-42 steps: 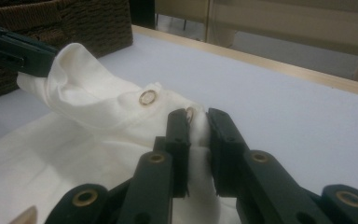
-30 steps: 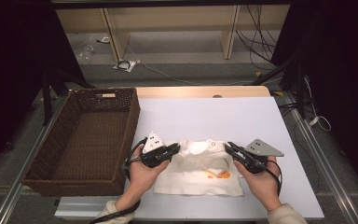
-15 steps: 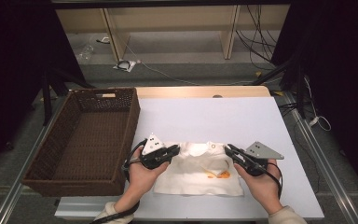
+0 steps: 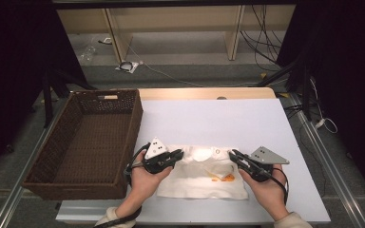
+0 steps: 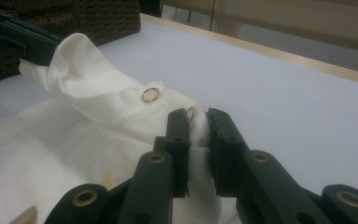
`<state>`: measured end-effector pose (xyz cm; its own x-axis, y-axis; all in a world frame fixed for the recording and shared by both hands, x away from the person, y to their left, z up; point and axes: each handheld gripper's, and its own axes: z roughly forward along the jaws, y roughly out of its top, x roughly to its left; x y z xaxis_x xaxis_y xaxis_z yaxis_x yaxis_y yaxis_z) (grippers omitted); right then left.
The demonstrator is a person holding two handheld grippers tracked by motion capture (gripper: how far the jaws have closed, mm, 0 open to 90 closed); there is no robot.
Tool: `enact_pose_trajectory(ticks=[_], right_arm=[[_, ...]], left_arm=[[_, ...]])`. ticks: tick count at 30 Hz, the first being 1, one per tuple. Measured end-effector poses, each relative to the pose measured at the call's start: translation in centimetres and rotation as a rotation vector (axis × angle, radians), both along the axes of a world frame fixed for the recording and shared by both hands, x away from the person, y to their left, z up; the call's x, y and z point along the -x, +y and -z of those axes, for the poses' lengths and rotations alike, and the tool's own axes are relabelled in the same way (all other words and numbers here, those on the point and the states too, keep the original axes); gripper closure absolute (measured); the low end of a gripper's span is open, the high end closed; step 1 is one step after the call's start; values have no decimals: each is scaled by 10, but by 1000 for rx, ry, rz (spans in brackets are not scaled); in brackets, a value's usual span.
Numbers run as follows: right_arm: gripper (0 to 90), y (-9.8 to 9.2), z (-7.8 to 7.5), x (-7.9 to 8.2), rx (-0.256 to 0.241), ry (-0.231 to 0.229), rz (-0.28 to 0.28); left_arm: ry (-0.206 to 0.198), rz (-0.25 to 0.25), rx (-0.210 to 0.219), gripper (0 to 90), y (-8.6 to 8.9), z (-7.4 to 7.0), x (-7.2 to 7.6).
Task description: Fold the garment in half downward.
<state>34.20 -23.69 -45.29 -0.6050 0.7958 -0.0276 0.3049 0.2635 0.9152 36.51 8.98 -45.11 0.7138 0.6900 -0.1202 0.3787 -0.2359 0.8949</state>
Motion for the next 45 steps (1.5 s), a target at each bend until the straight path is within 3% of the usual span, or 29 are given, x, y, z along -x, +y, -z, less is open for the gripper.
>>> enact_pose_trajectory(ticks=[19,45], right_arm=[[797,-1,5,3,11,23,-9],[794,-1,15,6,53,119,-61]], left_arm=[[22,14,-18,823,-1,5,3],[83,27,-71,822,-3,14,6]])
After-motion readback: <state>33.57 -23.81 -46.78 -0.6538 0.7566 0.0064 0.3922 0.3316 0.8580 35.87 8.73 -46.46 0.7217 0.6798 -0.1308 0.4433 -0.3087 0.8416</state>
